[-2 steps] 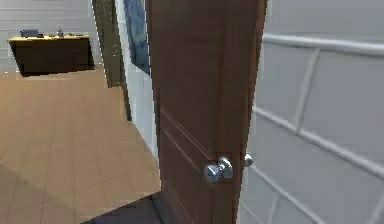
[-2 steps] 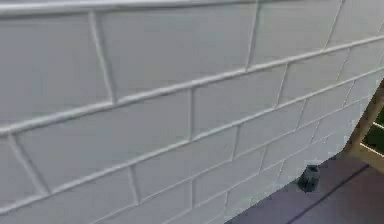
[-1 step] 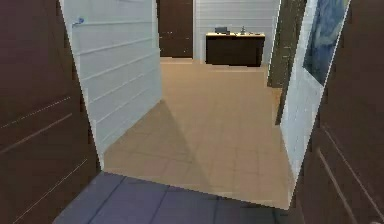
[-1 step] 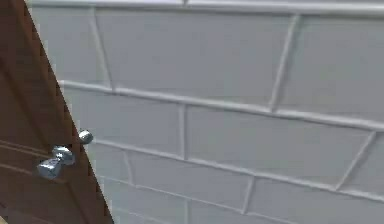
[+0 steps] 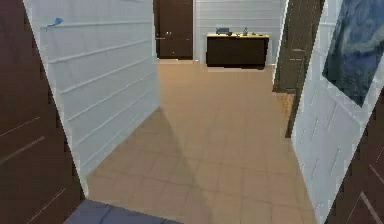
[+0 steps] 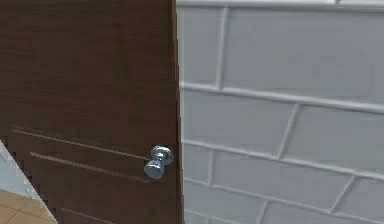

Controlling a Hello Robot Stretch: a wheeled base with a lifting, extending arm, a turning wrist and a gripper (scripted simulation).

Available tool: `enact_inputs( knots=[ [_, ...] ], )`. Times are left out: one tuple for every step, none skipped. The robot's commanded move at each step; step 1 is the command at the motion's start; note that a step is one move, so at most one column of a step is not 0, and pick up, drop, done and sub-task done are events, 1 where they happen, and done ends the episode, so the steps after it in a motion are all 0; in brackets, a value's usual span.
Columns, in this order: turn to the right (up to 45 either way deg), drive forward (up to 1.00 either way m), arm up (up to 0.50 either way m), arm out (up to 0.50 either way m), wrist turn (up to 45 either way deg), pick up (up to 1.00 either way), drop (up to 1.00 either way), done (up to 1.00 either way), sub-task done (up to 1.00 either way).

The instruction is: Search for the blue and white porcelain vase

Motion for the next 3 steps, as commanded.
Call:
enact_inputs(
  knots=[
    [9.0, 0.0, 0.0, 0.0, 0.0, 0.0, 0.0, 0.0, 0.0],
    [0.0, 0.4, 0.0, 0.0, 0.0, 0.0, 0.0, 0.0, 0.0],
    [9.0, 0.0, 0.0, 0.0, 0.0, 0.0, 0.0, 0.0, 0.0]
  ],
)
